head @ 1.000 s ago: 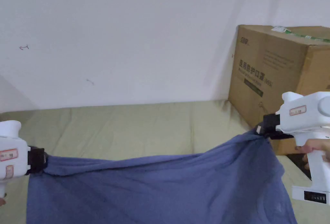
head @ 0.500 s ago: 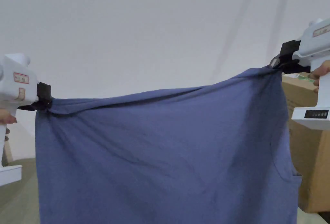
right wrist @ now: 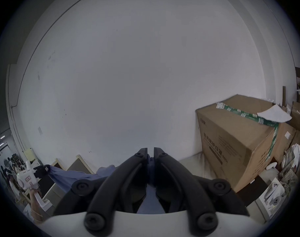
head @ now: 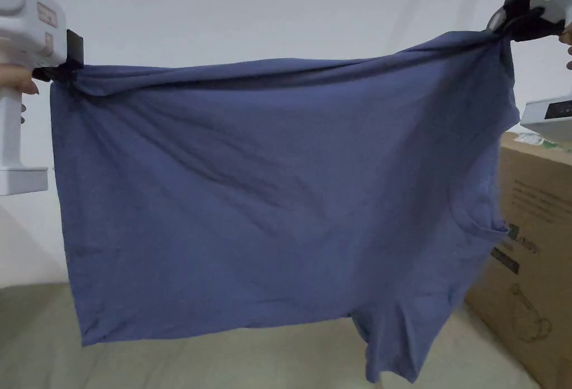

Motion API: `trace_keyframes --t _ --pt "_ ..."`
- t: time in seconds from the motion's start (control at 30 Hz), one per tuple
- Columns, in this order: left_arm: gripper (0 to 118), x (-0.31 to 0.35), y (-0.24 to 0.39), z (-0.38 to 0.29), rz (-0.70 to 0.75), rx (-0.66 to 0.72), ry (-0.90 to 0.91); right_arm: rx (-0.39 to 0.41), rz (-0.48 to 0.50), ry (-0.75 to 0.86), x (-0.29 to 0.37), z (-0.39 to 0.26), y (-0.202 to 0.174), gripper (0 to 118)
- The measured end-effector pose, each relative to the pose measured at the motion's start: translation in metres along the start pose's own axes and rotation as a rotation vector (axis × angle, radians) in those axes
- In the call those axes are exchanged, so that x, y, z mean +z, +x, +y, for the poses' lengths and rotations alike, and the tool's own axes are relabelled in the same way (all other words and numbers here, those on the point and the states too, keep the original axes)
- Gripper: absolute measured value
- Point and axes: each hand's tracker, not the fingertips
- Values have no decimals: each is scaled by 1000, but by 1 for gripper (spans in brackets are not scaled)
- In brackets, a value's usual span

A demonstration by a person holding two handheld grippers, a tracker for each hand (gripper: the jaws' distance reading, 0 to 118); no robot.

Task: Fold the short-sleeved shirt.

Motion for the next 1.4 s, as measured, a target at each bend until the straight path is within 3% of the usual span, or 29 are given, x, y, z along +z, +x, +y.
trace_keyframes --t 0.13,0.23,0.37,0.47,0.7,0.9,1.07,1.2,1.3,1.4 --pt "7 -41 2 -64 -18 26 -88 34 -55 -113 -48 -57 23 7" --pt "7 -78 9 -133 6 6 -215 -20 -68 -229 -93 -116 51 7" --pt "7 -119 14 -251 33 165 -391 -84 -144 -396 -152 -218 94 7" --pt "7 -147 26 -341 64 101 -591 -100 -189 -530 -182 -301 127 7" --pt "7 -153 21 -463 74 185 -758 -189 -283 -770 -188 -446 185 7" --pt "7 -88 -9 -470 7 228 -756 -183 -230 -748 -128 -452 205 7" --pt "7 10 -25 -478 -15 206 -737 -128 -174 -748 -19 -457 191 7" --pt "7 103 -39 -491 -44 159 -765 -189 -129 -753 82 -474 184 7" --pt "7 169 -47 -502 -59 63 -809 -137 -133 -766 149 -497 179 7" --pt "7 215 -62 -525 -16 69 -839 -176 -137 -782 206 -526 179 7"
